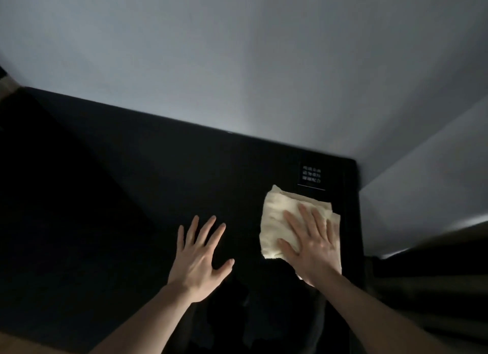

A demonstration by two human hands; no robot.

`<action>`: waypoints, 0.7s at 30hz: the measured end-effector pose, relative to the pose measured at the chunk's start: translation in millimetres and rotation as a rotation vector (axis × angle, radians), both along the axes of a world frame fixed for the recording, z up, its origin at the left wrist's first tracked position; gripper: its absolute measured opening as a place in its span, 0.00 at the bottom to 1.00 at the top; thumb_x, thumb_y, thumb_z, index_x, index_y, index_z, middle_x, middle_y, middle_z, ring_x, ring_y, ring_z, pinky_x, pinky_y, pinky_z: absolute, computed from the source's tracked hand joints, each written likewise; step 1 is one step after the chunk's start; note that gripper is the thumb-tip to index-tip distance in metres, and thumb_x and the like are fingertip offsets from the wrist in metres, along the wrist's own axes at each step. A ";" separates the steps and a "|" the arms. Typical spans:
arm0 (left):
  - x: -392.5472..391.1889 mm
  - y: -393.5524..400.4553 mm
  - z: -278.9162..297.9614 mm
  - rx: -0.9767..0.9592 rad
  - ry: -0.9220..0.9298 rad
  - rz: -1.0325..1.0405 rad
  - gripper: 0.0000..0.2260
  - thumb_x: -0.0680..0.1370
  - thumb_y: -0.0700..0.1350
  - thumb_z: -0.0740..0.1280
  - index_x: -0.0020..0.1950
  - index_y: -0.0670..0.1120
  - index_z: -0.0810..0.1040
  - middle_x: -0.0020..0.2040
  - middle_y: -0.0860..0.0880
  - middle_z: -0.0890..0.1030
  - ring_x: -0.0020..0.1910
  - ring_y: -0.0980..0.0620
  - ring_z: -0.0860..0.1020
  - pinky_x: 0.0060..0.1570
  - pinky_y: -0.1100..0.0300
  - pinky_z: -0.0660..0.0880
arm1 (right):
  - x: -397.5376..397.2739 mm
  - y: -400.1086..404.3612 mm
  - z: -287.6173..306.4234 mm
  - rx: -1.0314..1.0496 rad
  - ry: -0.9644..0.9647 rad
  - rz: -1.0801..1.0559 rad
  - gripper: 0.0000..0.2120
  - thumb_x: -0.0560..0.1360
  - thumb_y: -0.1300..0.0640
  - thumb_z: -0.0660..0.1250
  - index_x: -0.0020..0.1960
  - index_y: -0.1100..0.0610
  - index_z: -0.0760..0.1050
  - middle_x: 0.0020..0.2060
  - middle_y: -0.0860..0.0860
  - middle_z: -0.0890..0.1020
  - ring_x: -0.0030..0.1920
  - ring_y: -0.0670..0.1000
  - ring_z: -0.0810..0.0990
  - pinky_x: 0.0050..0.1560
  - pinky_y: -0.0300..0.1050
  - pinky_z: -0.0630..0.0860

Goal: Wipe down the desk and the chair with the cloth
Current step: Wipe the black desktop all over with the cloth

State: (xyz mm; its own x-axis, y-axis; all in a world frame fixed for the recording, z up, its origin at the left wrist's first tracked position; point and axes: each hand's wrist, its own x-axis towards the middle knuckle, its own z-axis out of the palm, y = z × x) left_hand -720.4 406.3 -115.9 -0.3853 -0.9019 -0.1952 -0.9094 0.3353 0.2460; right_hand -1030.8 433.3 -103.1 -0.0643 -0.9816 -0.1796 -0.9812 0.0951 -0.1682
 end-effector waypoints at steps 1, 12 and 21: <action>-9.7 0.7 -1.2 0.003 -0.003 0.028 0.41 0.79 0.75 0.50 0.87 0.57 0.50 0.88 0.53 0.43 0.86 0.42 0.38 0.83 0.36 0.38 | -20.5 4.5 -1.2 -0.012 0.023 -0.022 0.37 0.80 0.24 0.44 0.85 0.34 0.42 0.86 0.42 0.39 0.86 0.52 0.38 0.84 0.64 0.41; -22.4 5.2 -4.1 -0.010 -0.017 0.076 0.41 0.79 0.75 0.55 0.87 0.57 0.53 0.88 0.54 0.46 0.86 0.41 0.43 0.82 0.33 0.43 | -78.6 -4.8 -12.1 0.000 0.099 -0.109 0.36 0.81 0.30 0.48 0.87 0.38 0.49 0.87 0.49 0.52 0.85 0.61 0.53 0.80 0.72 0.56; 17.6 6.2 5.3 -0.049 0.251 0.134 0.34 0.80 0.65 0.62 0.84 0.53 0.64 0.85 0.55 0.58 0.86 0.53 0.48 0.85 0.43 0.46 | 63.9 -81.2 -1.0 0.077 0.089 0.277 0.37 0.80 0.24 0.43 0.84 0.32 0.34 0.85 0.44 0.31 0.84 0.62 0.30 0.79 0.74 0.34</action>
State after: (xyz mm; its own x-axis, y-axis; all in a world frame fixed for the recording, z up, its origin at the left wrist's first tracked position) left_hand -702.7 412.5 -110.6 -0.2924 -0.9542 -0.0638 -0.8592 0.2328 0.4556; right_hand -966.8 352.1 -104.1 0.1848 -0.9477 -0.2601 -0.9822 -0.1687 -0.0830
